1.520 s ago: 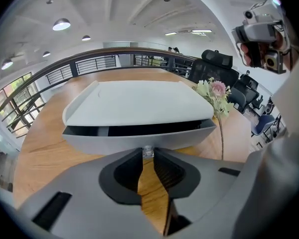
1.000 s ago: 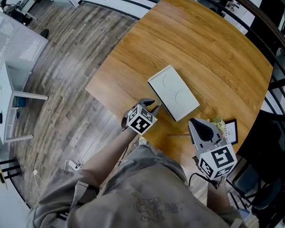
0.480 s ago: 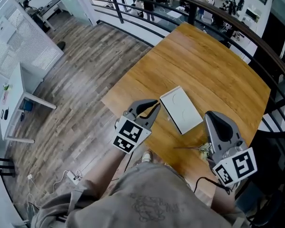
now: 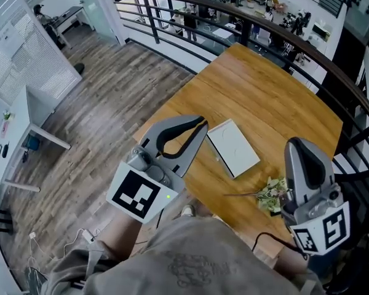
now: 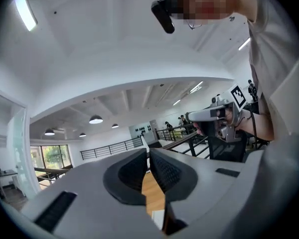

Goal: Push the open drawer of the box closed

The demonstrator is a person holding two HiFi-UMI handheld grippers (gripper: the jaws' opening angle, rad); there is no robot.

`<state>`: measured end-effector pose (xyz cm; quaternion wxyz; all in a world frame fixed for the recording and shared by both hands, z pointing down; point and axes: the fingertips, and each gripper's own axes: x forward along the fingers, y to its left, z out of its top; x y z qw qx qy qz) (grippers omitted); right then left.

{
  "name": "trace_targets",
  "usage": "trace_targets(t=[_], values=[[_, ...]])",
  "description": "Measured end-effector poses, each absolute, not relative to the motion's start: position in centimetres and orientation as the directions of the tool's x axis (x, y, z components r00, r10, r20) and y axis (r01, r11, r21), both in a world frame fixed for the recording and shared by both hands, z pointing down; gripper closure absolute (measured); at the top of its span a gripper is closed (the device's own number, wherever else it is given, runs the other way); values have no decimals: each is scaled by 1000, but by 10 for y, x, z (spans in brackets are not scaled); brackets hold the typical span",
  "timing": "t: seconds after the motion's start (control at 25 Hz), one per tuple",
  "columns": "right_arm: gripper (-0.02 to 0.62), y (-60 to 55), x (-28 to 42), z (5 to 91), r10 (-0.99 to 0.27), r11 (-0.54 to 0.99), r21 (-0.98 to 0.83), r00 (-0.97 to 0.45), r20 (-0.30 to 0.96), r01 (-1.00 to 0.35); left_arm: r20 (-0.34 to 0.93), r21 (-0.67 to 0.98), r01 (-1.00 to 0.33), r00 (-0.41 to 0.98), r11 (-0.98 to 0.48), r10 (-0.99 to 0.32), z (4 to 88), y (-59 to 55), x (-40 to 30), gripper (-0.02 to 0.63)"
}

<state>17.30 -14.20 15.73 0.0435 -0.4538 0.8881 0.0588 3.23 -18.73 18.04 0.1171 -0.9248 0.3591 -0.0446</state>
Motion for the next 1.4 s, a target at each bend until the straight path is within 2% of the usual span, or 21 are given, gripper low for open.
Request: trace_targets(t=[0.24,0.36,0.84,1.4], values=[[557,-136,171,159,-800,579,46,-578,-161,-814,-22,-315,-666,718,-676,-696,168,-169,13,580],[557,-133,171,164,-805,574,37,-572,-154,-818,-8,-297,-674,711,-677,-704,176,-166,8,581],[557,-130,172,229,-810,586,-4,-586,29,-810,108,-206,-703,675,-680,-730,240,-170,2,583],[557,-147,178,243,-802,595,-3,-594,61,-804,126,-164,-697,687,-698,-715,250,-180,18,583]])
